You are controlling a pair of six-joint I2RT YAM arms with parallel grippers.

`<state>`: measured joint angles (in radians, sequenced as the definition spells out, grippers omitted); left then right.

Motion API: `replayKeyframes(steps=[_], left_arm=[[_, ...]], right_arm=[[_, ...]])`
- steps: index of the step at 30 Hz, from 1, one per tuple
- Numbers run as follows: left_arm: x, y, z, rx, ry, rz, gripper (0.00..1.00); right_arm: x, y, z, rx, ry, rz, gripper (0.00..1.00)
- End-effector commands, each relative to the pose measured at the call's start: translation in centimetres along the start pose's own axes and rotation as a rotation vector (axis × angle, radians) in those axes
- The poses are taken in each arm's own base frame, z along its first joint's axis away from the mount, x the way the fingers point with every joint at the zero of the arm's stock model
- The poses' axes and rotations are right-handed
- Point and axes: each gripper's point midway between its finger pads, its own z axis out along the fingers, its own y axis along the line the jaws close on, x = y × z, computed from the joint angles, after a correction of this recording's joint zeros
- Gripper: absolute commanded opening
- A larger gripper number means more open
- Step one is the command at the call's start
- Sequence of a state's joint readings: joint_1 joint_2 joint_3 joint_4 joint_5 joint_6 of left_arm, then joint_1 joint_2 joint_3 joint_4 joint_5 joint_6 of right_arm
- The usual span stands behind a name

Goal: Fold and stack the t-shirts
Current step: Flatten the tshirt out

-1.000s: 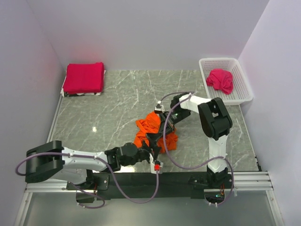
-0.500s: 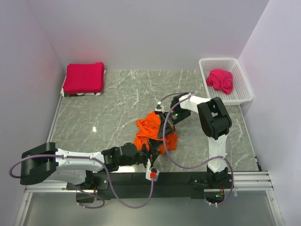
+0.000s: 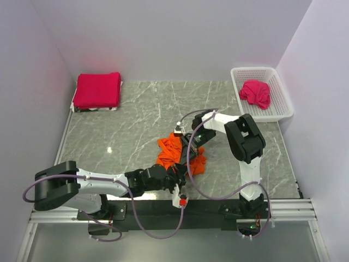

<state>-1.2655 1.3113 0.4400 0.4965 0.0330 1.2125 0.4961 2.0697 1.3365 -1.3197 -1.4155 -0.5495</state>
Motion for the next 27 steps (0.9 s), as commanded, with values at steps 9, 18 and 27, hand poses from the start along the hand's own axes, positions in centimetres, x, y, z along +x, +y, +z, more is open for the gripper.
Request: replayKeyframes(steps=[9,18,27], left_arm=[[0.3,5.3,-7.2,-0.041,0.011,-0.238,0.01],[5.0,5.8,-16.9,-0.144,0.212,-0.514,0.01],[10.8,-4.7,-22.1,-0.126,0.526,-0.598,0.01]], right_arm=[[-4.0,2.5,-4.0,0.092,-0.067,-0.043,0.46],[-6.5,-0.6,-13.7,0.474,-0.316,-0.129,0.79],[-3.3,-6.5,-12.4,0.740,-0.250,-0.131,0.77]])
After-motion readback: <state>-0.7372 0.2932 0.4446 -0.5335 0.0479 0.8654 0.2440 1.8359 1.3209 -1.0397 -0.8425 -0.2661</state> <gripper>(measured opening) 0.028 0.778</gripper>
